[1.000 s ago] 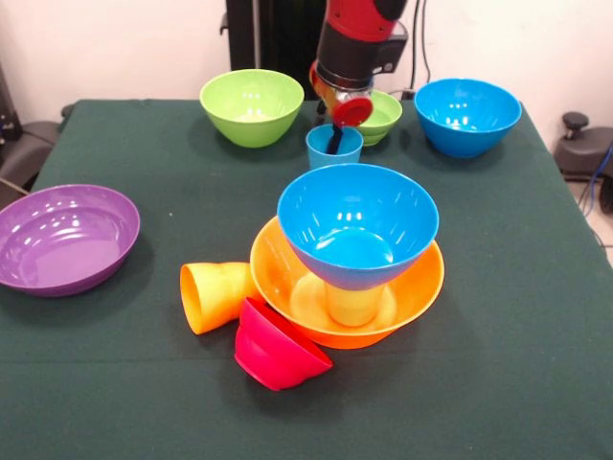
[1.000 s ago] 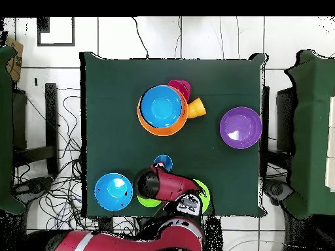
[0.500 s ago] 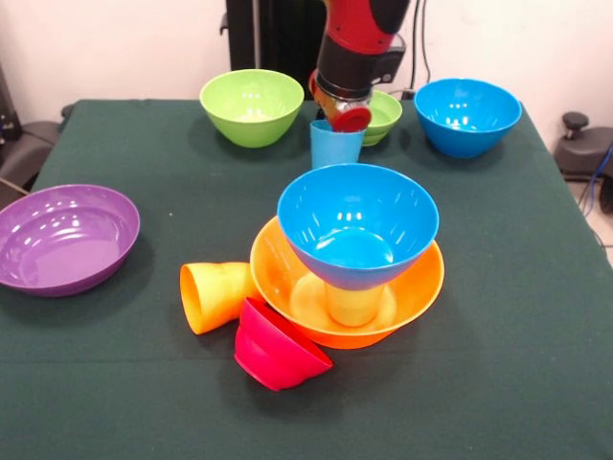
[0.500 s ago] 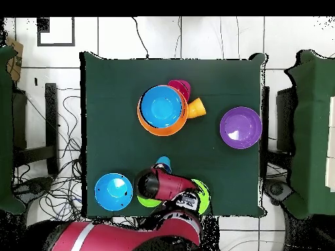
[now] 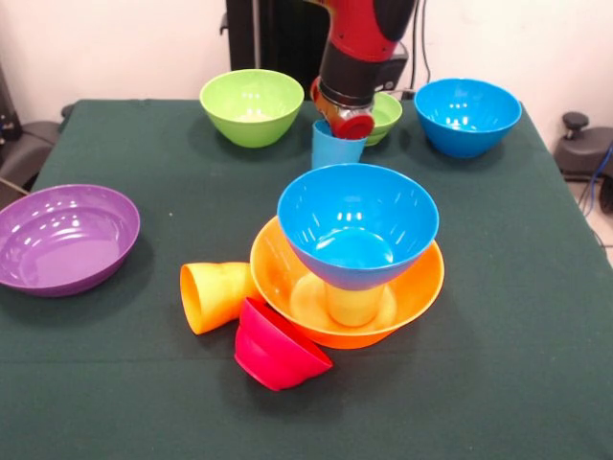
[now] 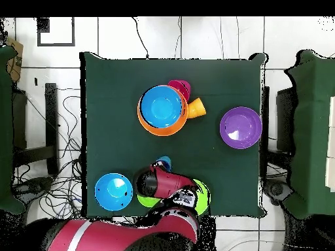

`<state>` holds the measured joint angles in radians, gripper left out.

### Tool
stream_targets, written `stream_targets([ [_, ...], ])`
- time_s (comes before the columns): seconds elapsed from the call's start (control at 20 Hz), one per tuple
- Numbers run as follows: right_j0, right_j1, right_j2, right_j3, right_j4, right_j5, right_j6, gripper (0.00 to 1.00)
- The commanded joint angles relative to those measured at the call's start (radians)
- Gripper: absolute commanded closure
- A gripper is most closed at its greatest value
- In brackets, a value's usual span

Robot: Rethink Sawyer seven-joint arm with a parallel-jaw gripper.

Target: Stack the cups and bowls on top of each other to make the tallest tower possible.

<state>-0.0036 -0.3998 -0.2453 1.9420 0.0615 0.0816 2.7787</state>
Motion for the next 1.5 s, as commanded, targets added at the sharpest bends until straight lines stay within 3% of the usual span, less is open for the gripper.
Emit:
stream_targets([
  [0.05,-0.003,0.056,0.094,-0.086,0.001,-0.051,0.049,1.00],
  [0.65,-0.032,0.029,0.114,-0.083,-0.004,-0.041,0.041,1.00],
  [1.1,-0.045,-0.153,0.108,-0.058,0.000,0.125,0.002,1.00],
  [1.5,-0.056,-0.226,0.127,-0.047,0.006,0.200,-0.002,1.00],
])
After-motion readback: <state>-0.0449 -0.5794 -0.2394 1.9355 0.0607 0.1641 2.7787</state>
